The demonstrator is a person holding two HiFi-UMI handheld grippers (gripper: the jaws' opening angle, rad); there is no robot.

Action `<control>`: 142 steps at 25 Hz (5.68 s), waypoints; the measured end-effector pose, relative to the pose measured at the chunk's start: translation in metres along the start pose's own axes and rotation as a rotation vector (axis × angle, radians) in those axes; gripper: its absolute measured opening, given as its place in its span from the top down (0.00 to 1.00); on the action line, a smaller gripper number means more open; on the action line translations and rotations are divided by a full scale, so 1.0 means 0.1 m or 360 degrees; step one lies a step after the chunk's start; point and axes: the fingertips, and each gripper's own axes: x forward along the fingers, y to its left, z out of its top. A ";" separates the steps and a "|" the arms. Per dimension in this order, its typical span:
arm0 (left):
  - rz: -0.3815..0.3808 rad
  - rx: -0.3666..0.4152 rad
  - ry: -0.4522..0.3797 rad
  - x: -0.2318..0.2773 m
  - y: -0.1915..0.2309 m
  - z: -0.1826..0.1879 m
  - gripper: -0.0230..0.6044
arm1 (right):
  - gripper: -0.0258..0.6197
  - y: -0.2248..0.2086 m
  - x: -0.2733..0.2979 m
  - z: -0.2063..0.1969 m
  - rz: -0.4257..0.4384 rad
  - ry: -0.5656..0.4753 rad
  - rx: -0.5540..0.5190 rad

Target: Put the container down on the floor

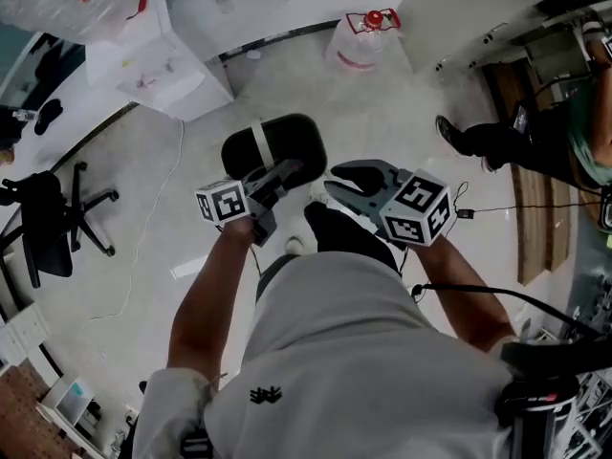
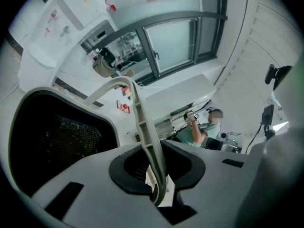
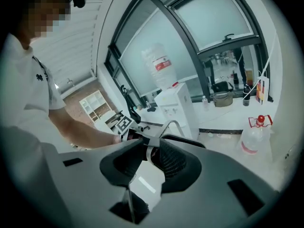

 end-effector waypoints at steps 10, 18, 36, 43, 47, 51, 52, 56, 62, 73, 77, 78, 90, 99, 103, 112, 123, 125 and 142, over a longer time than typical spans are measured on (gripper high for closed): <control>-0.0037 -0.0033 -0.0073 1.00 0.94 1.12 0.85 | 0.83 -1.44 0.31 0.44 0.0034 0.0096 0.0028; 0.0007 -0.0040 -0.0008 1.72 2.14 1.84 0.85 | 0.83 -2.32 1.00 0.51 -0.0006 0.0168 0.0124; 0.0059 -0.0074 0.0034 2.73 3.95 2.61 0.86 | 0.83 -3.35 2.05 0.36 0.0023 0.0305 0.0384; 0.0101 -0.0051 0.0058 3.02 4.60 2.61 0.86 | 0.83 -3.67 2.37 0.04 0.0031 0.0353 0.0451; 0.0139 -0.0049 0.0056 3.13 4.88 2.62 0.86 | 0.83 -3.88 2.44 -0.08 0.0015 0.0371 0.0453; 0.0100 -0.0082 0.0053 3.23 5.07 2.56 0.86 | 0.83 -4.06 2.47 -0.12 -0.0015 0.0358 0.0478; 0.0085 -0.0093 0.0053 3.24 5.09 2.54 0.86 | 0.83 -4.09 2.48 -0.12 -0.0019 0.0356 0.0483; 0.0075 -0.0102 0.0051 3.27 5.15 2.51 0.86 | 0.83 -4.09 2.49 -0.20 -0.0016 0.0373 0.0505; 0.0055 -0.0108 0.0039 3.30 5.23 2.47 0.85 | 0.83 -4.23 2.47 -0.32 -0.0033 0.0418 0.0500; 0.0077 -0.0061 0.0057 3.30 5.27 2.39 0.84 | 0.83 -4.28 2.50 -0.40 -0.0037 0.0440 0.0501; 0.0076 -0.0081 0.0058 3.30 5.26 2.40 0.79 | 0.83 -4.27 2.50 -0.40 -0.0035 0.0440 0.0503; 0.0075 -0.0087 0.0052 3.30 5.27 2.41 0.78 | 0.83 -4.27 2.50 -0.40 -0.0033 0.0437 0.0502; 0.0142 -0.0079 0.0063 3.25 5.33 2.43 0.68 | 0.83 -4.27 2.47 -0.42 -0.0039 0.0432 0.0516; 0.0242 -0.0069 0.0026 3.00 5.31 2.44 0.51 | 0.83 -4.21 2.44 -0.43 -0.0049 0.0420 0.0503; 0.0286 -0.0098 0.0014 2.74 5.21 2.34 0.50 | 0.83 -4.12 2.37 -0.41 -0.0047 0.0403 0.0498; 0.0311 -0.0052 -0.0036 2.00 4.33 2.12 0.49 | 0.85 -3.77 1.98 -0.22 -0.0072 0.0338 0.0342; 0.0199 0.0198 -0.0025 1.39 2.14 1.70 0.89 | 0.90 -3.01 0.99 0.08 -0.0146 0.0222 0.0112; 0.0174 0.0226 -0.0018 1.28 1.75 1.62 0.93 | 0.90 -2.84 0.81 0.12 -0.0146 0.0205 0.0107; -0.0080 0.0830 0.0414 0.97 -1.36 0.93 0.95 | 0.91 -1.44 -0.11 0.52 0.0047 0.0372 -0.0195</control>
